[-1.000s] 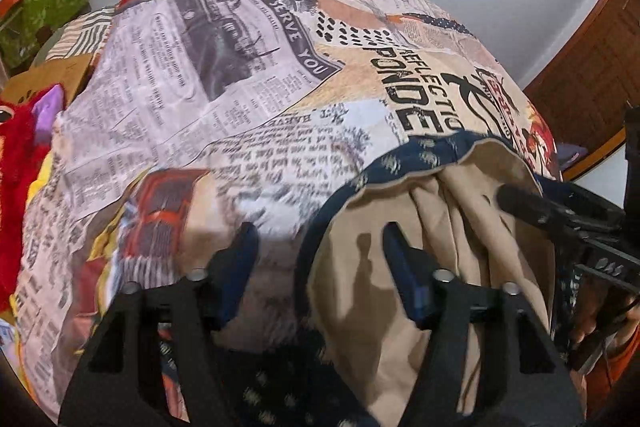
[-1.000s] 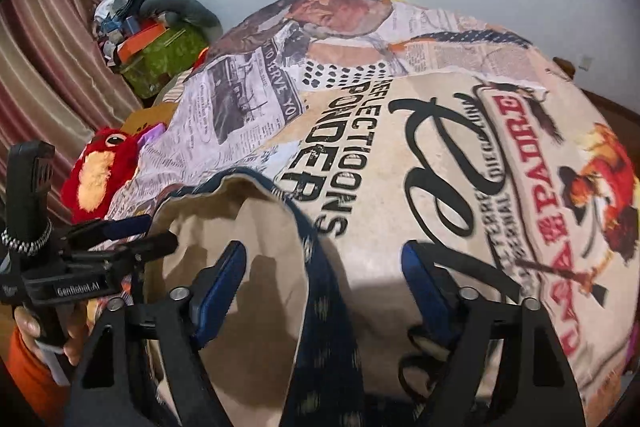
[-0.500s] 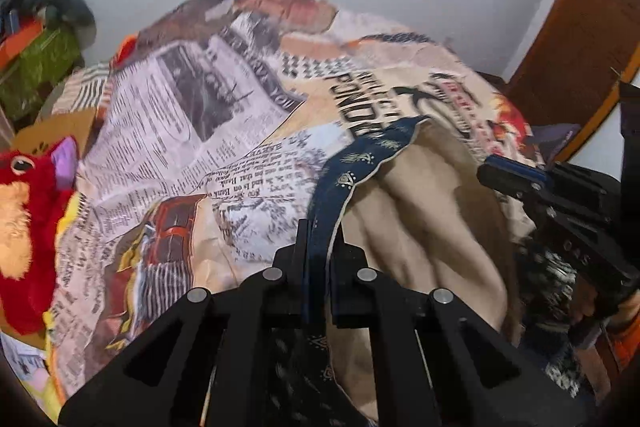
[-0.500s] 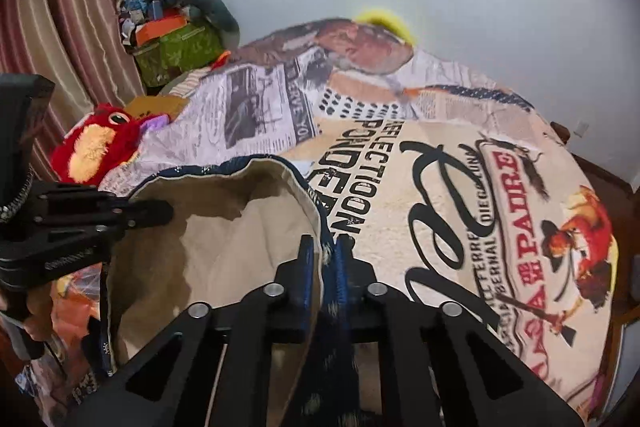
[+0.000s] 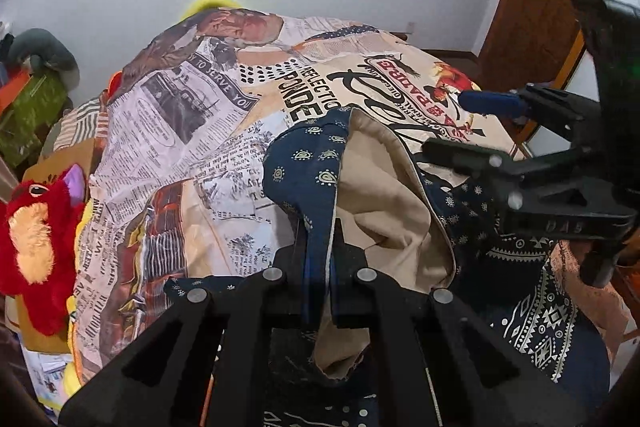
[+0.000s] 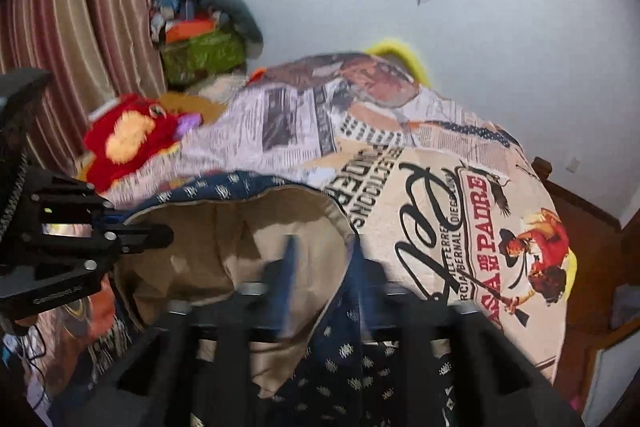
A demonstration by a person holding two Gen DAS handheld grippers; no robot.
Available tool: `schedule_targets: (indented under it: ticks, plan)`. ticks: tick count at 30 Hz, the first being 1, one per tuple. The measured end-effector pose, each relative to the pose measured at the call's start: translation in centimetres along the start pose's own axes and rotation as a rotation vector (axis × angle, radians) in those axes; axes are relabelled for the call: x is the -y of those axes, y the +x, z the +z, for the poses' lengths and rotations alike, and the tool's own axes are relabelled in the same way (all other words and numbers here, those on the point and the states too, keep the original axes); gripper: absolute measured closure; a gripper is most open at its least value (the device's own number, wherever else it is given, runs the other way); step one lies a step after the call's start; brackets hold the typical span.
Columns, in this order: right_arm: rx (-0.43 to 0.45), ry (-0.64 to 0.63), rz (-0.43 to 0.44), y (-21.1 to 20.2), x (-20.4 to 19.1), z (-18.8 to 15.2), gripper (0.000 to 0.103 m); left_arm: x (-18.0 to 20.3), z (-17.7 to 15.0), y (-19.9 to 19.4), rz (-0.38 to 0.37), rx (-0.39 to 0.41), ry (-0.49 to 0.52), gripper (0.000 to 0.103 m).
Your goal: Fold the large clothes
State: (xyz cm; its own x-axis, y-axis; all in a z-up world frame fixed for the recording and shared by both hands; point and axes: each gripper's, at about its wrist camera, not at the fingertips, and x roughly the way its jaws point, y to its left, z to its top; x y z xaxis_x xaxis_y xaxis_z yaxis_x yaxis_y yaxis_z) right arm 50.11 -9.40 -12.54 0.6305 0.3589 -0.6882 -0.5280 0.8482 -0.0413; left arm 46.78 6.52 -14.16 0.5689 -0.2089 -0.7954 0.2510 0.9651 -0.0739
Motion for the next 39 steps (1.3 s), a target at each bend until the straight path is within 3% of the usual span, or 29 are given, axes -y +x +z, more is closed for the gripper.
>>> schedule_targets:
  ticks: [1, 10, 12, 16, 17, 20, 28, 34, 39]
  plan:
    - [0.019, -0.005, -0.001, 0.2, 0.0, -0.1, 0.031, -0.3, 0.0, 0.1, -0.004, 0.003, -0.005, 0.097]
    - [-0.051, -0.010, -0.013, 7.7, 0.9, 0.6, 0.032, -3.0, -0.6, 1.6, -0.068, 0.028, -0.045, 0.097]
    - [-0.074, 0.006, 0.005, 10.0, 1.3, 1.1, 0.038, -3.5, -0.7, 2.1, -0.074, 0.030, -0.045, 0.097]
    - [-0.172, 0.059, 0.091, 14.0, 1.8, 1.7, 0.068, -4.3, -0.7, 3.3, -0.074, 0.020, -0.049, 0.097]
    - [-0.177, 0.066, 0.102, 14.5, 1.7, 1.7, 0.082, -4.5, -0.7, 3.6, -0.074, 0.015, -0.053, 0.097]
    - [-0.149, 0.064, 0.104, 14.8, 1.4, 1.4, 0.095, -4.9, -0.8, 4.2, -0.068, 0.006, -0.065, 0.097]
    - [-0.026, 0.029, 0.049, 8.3, 0.7, 0.6, 0.100, -3.8, -1.3, 1.3, -0.072, 0.019, -0.065, 0.097]
    - [0.077, 0.034, 0.048, -1.5, 0.6, -1.0, 0.100, -0.7, -2.8, -3.0, -0.079, 0.028, -0.025, 0.097]
    - [0.095, 0.017, 0.060, -7.9, -0.7, -4.2, 0.100, 2.0, -5.4, -5.3, -0.064, 0.006, 0.004, 0.097]
